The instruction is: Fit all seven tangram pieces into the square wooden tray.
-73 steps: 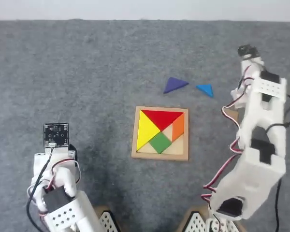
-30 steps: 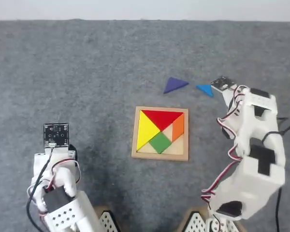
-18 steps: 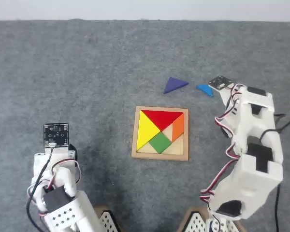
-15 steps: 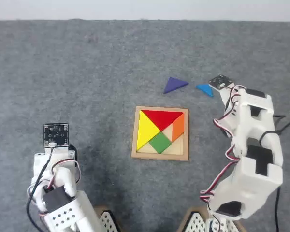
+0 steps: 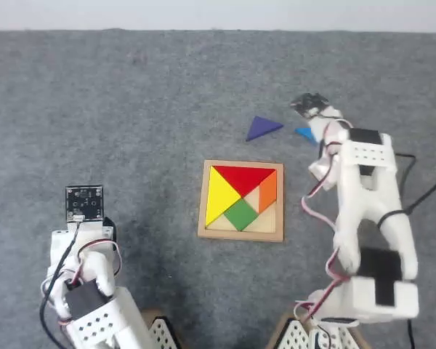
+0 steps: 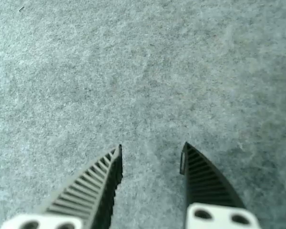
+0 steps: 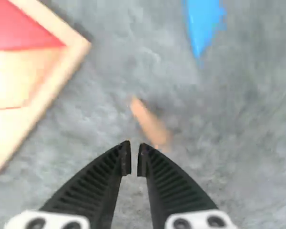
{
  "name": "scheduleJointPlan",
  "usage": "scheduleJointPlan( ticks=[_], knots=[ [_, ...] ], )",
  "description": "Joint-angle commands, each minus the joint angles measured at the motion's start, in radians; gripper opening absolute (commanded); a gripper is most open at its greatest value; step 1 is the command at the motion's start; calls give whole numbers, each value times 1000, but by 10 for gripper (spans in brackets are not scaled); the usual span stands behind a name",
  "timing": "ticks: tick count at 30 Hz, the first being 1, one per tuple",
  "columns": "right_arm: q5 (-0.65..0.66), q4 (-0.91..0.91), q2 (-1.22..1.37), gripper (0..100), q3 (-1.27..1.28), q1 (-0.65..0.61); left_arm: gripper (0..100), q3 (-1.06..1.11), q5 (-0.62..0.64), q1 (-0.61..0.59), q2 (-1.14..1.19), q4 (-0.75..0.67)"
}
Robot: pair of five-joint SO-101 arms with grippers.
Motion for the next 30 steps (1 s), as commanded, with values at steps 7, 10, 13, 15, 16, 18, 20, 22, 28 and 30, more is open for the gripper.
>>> scheduleJointPlan(
  ticks=[7, 10, 13, 15, 16, 18, 20, 22, 28, 30],
  knots=[
    [-12, 53, -133, 44, -8, -173, 192, -8, 8, 9, -14, -2],
    [-6, 56, -97, 110, -2, -74, 192, -8, 8, 9, -14, -2],
    [81, 2, -45, 198, 8, 39, 192, -8, 8, 9, -14, -2],
    [187, -22, 10, 243, 5, 73, 192, -8, 8, 9, -14, -2],
    [219, -30, 42, 254, 2, 81, 192, -8, 8, 9, -14, -2],
    [239, -50, 107, 245, -17, 85, 192, -8, 8, 9, -14, -2],
    [245, -64, 168, 227, -38, 87, 192, -8, 8, 9, -14, -2],
    [245, -62, 220, 211, -68, 84, 192, -8, 8, 9, -14, -2],
    [261, -53, 337, 177, -115, 87, 192, -8, 8, 9, -14, -2],
    [261, -53, 349, 155, -117, 87, 192, -8, 8, 9, -14, -2]
  ],
)
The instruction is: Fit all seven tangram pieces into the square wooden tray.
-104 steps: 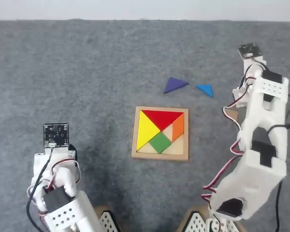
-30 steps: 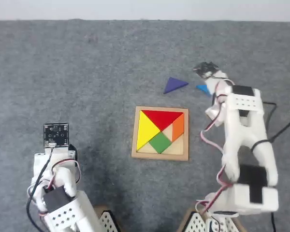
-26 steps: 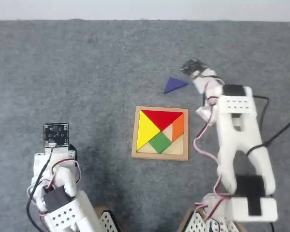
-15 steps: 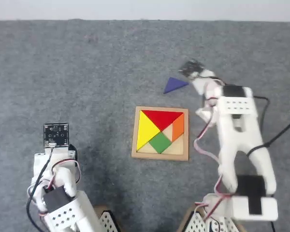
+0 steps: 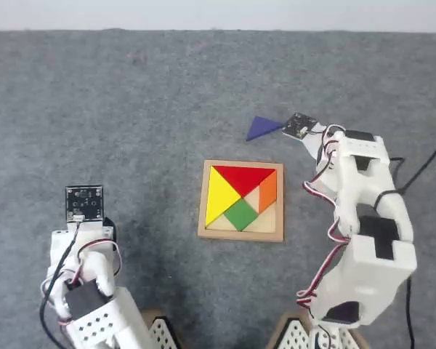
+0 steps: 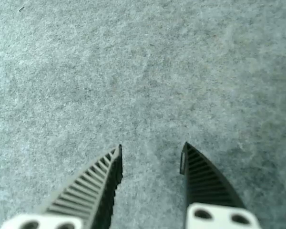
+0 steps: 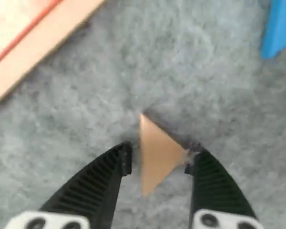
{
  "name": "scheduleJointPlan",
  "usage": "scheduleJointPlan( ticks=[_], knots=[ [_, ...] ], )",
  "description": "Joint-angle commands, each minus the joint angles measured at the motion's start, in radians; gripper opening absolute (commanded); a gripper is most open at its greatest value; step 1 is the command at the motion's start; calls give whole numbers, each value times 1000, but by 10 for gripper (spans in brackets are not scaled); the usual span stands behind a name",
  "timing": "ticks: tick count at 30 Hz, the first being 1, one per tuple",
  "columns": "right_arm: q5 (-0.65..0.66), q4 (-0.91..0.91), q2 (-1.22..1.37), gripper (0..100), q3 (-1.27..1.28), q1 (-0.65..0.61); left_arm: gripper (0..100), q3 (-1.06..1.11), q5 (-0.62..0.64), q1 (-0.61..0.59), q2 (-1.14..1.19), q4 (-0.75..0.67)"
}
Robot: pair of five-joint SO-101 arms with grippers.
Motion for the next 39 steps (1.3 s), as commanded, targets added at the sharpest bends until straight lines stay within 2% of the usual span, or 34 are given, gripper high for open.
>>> scheduleJointPlan(
  ticks=[1, 6, 10, 16, 18, 25, 27, 33, 37, 39],
  knots=[
    [14, -7, 8, 136, -34, 8, 192, -8, 8, 9, -14, -2],
    [11, -4, -24, 6, -34, 2, 192, -8, 8, 9, -14, -2],
    [-64, 35, -116, 12, -35, 2, 192, -8, 8, 9, -14, -2],
    [-278, 44, -344, 12, -29, -4, 192, -8, 8, 9, -14, -2],
    [-302, 67, -421, 12, -25, -36, 192, -8, 8, 9, -14, -2],
    [-186, 113, -642, 12, 114, -291, 192, -8, 8, 9, -14, -2],
    [-118, 105, -676, 13, 160, -349, 192, -8, 8, 9, -14, -2],
    [92, 104, -707, 14, 238, -437, 192, -8, 8, 9, -14, -2],
    [66, 104, -697, 15, 238, -437, 192, -8, 8, 9, -14, -2],
    [-5, 85, -704, 16, 236, -438, 192, -8, 8, 9, -14, -2]
  ],
)
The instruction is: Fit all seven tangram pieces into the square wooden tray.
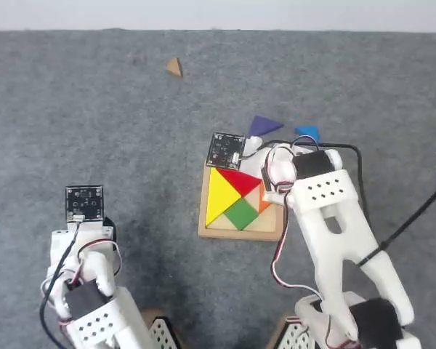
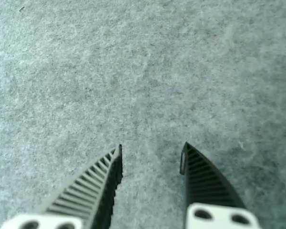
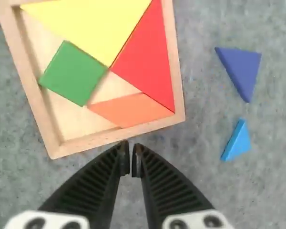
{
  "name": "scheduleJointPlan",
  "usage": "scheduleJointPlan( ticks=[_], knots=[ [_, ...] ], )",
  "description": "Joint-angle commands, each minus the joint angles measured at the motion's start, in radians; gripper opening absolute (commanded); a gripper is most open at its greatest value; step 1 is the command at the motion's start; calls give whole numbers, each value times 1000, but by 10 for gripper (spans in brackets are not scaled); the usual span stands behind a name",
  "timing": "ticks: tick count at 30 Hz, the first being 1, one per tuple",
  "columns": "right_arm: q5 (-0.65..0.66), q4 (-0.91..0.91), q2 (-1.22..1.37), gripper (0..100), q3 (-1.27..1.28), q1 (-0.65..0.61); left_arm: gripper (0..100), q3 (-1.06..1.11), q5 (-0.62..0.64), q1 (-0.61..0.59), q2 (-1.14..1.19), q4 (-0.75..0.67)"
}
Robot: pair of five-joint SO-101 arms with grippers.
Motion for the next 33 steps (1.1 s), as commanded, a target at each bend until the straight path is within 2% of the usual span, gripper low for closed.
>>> scheduleJointPlan(
  ticks=[1, 5, 8, 13, 15, 19, 24, 33],
  knots=[
    [-132, -48, -47, 16, -9, -12, 192, -8, 8, 9, -14, -2],
    [-374, -56, -77, 17, -2, 79, 193, -8, -6, 9, -18, -9],
    [-460, -53, -177, 17, 23, 209, 194, -21, -54, 9, -14, -74],
    [-488, -74, -372, 17, 216, 315, 194, -27, -54, 29, -18, -150],
    [-552, -111, -446, 17, 319, 341, 193, -8, -54, 58, -11, -183],
    [-640, -186, -575, 17, 486, 361, 193, -10, -54, 149, -6, -137],
    [-655, -209, -687, 17, 647, 361, 193, -10, -55, 233, -9, -49],
    [-726, -334, -840, 17, 896, 398, 193, -8, -55, 239, -9, -43]
  ],
)
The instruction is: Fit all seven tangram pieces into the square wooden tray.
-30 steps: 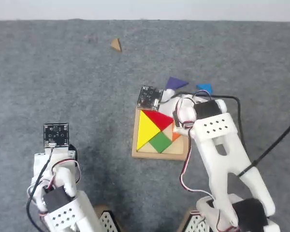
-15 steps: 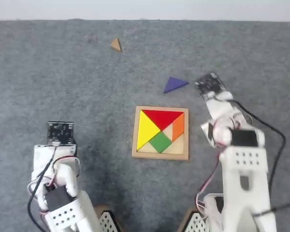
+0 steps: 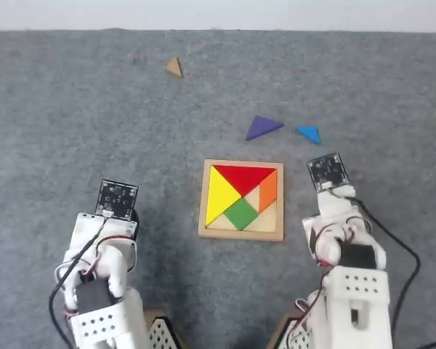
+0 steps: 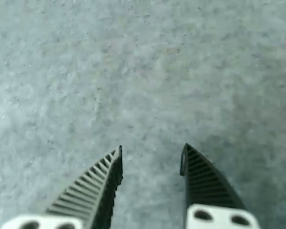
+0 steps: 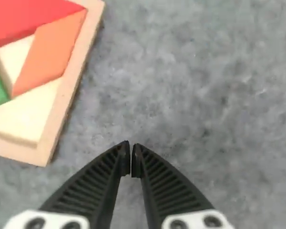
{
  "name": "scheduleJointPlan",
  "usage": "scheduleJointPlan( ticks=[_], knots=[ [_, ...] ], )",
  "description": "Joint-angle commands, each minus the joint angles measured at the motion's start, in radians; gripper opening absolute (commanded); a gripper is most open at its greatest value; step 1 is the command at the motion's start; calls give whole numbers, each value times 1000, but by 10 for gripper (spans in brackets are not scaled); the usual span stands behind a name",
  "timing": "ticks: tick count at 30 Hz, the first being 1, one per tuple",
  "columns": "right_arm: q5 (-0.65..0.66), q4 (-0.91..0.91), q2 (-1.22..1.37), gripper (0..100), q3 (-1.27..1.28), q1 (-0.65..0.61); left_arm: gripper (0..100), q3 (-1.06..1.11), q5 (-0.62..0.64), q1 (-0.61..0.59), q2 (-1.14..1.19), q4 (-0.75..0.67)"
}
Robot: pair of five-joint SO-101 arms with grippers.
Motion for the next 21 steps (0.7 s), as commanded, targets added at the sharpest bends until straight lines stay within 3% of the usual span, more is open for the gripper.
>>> scheduleJointPlan(
  ticks=[1, 9, 15, 21],
  knots=[
    [-17, -51, -88, 17, 52, 28, 193, -10, -9, 5, -9, 11],
    [-9, -48, -321, 13, 236, 54, 193, -10, -9, 6, -11, 5],
    [-8, -8, -532, 13, 281, 202, 193, -10, -8, 6, -6, 11],
    [-8, 216, -674, 13, 275, 302, 193, -10, -11, 100, -9, 86]
  ],
)
